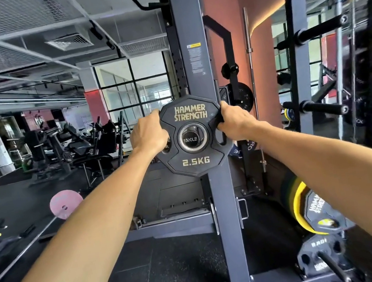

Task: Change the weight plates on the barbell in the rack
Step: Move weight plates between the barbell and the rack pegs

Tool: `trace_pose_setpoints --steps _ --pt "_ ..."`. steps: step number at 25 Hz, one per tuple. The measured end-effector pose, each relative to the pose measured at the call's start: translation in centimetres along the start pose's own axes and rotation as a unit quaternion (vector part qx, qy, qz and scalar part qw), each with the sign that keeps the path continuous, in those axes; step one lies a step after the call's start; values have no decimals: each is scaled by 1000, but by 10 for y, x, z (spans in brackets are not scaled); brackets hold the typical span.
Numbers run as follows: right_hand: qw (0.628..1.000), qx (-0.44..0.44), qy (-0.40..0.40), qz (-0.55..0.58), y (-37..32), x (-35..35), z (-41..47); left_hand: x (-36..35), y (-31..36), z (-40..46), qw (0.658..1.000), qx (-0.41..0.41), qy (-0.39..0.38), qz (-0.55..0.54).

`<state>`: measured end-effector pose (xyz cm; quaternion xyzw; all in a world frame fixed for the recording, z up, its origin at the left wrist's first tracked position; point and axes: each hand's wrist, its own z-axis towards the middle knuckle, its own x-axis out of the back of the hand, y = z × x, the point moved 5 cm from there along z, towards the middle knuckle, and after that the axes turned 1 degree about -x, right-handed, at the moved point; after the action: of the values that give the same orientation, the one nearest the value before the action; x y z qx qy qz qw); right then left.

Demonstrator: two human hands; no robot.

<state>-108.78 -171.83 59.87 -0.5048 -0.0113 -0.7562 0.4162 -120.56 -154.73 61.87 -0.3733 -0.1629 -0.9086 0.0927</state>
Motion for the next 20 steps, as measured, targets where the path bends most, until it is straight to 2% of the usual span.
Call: trace_pose_setpoints --steps 7,14,20 --pt "1000 13 0 15 39 45 5 8 57 16 1000 -19 14 12" --pt "1000 22 6 -8 146 113 31 -42 169 51 1000 -14 9 -13" --pt "999 9 20 -23 254 152 58 -101 268 80 998 -50 25 -21"
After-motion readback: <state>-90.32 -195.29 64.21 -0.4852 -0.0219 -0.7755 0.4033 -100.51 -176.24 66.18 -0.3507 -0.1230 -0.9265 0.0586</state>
